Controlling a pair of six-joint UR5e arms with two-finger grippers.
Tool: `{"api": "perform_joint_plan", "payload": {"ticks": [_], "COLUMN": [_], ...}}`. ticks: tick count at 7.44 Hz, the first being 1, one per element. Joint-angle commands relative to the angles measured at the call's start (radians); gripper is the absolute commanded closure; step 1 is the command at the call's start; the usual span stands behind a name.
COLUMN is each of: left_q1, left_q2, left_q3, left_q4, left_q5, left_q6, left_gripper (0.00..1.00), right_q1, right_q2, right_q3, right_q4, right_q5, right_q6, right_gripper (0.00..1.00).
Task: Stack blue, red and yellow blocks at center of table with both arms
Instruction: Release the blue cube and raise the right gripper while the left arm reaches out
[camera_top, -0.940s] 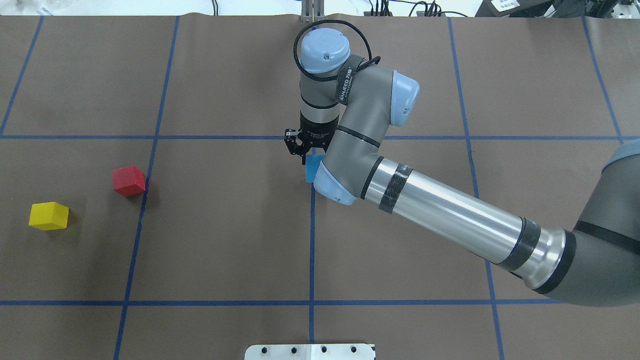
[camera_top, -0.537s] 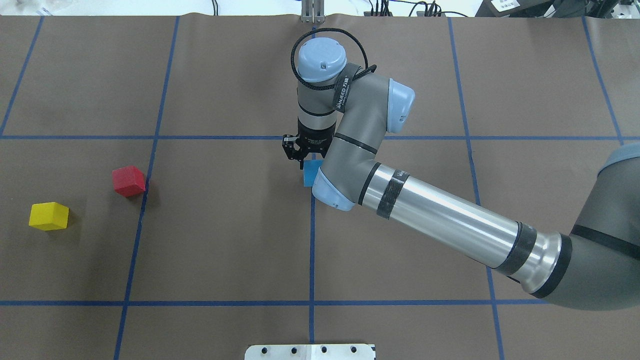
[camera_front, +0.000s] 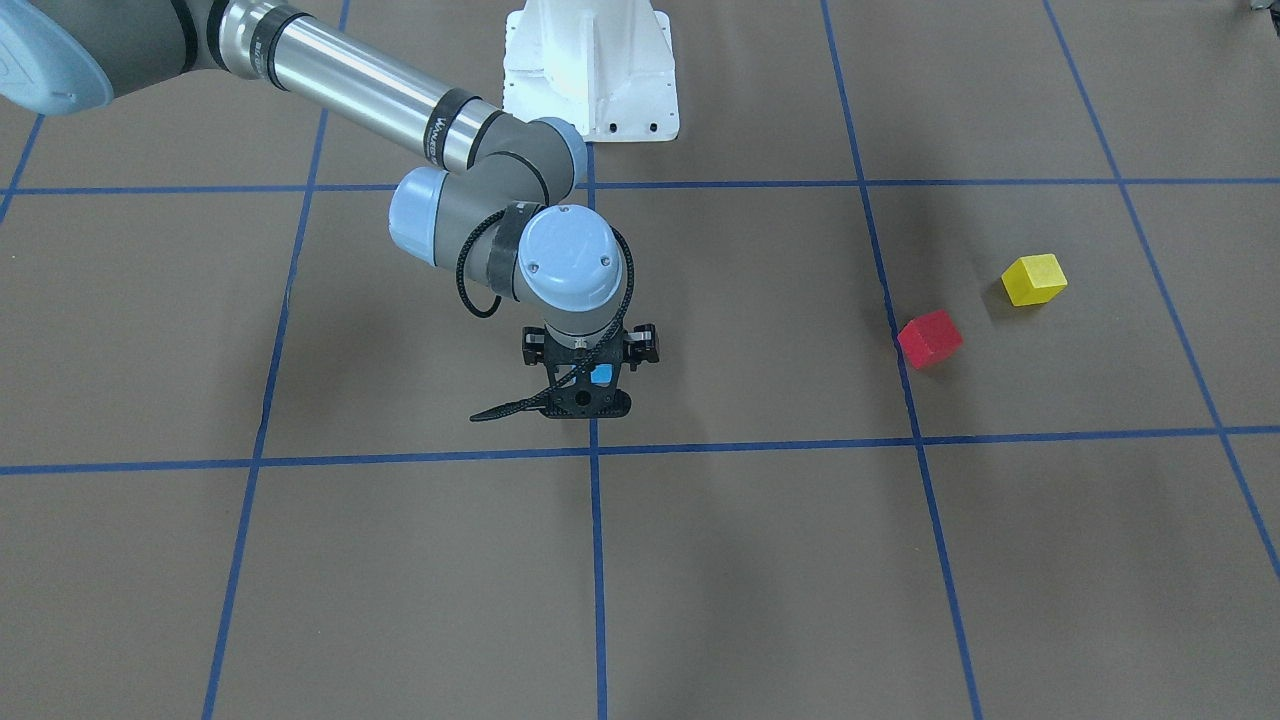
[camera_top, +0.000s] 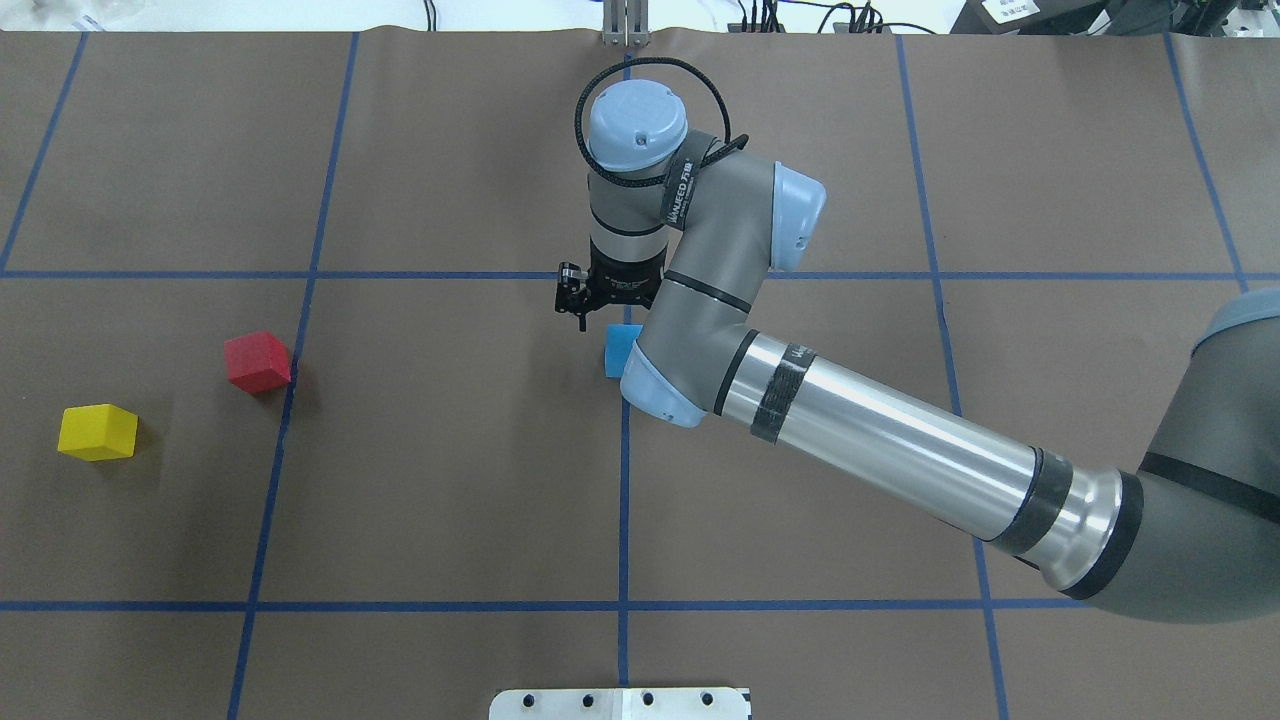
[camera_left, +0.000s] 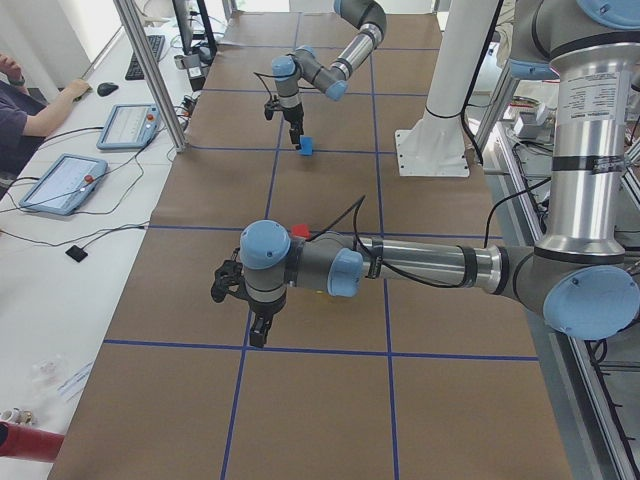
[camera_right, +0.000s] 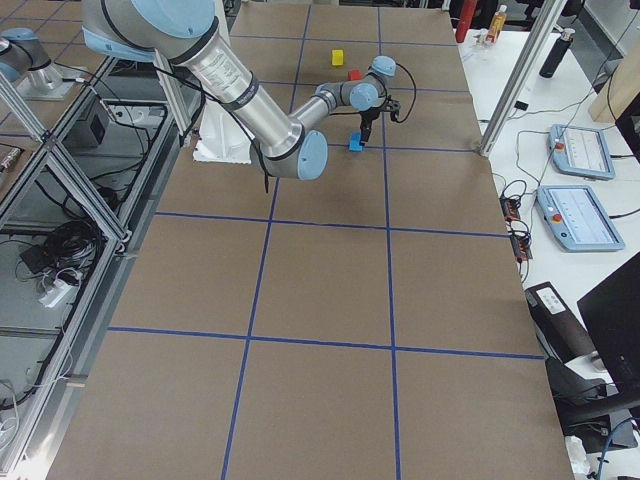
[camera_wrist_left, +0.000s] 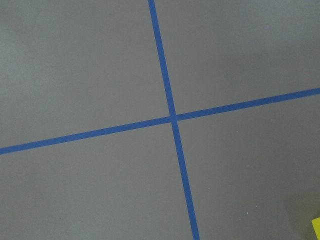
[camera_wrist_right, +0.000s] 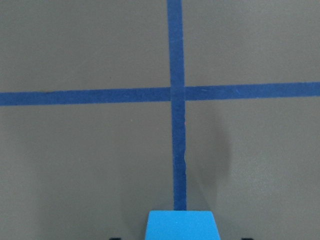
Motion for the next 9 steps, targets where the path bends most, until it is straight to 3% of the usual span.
{"api": "perform_joint_plan", "payload": {"ticks": [1, 3, 5, 7, 9], "left_q1": [0.081, 0.267, 0.512, 0.696, 0.777], "left_q2": [-0.057, -0.091, -0.129, -0.134, -0.136], "left_q3": [-0.066, -0.201, -0.26, -0.219, -0.162], "left_q4": [0.006, 0.002, -0.026, -0.175, -0.24], "left_q5": [-0.01, 0.004, 0.192, 0.362, 0.45], "left_q6": [-0.266, -0.661, -1.056, -1.296, -1.364], "left_gripper": [0.01, 0.01, 0.01, 0.01, 0.01], "right_q1": [0.074, 0.172, 0.261, 0.301, 0.305], "right_q2": [-0.014, -0.12, -0.214, -0.275, -0.312], "right_q3": [0.1, 0.222, 0.26, 0.29, 0.314], "right_q4": [-0.069, -0.094, -0.095, -0.092, -0.084], "right_q5": [0.008, 0.015, 0.049, 0.072, 0.072], "right_q6": [-0.015, -0.071, -0.255, -0.323, -0.334], "right_gripper": [0.01, 0.01, 0.01, 0.01, 0.01]}}
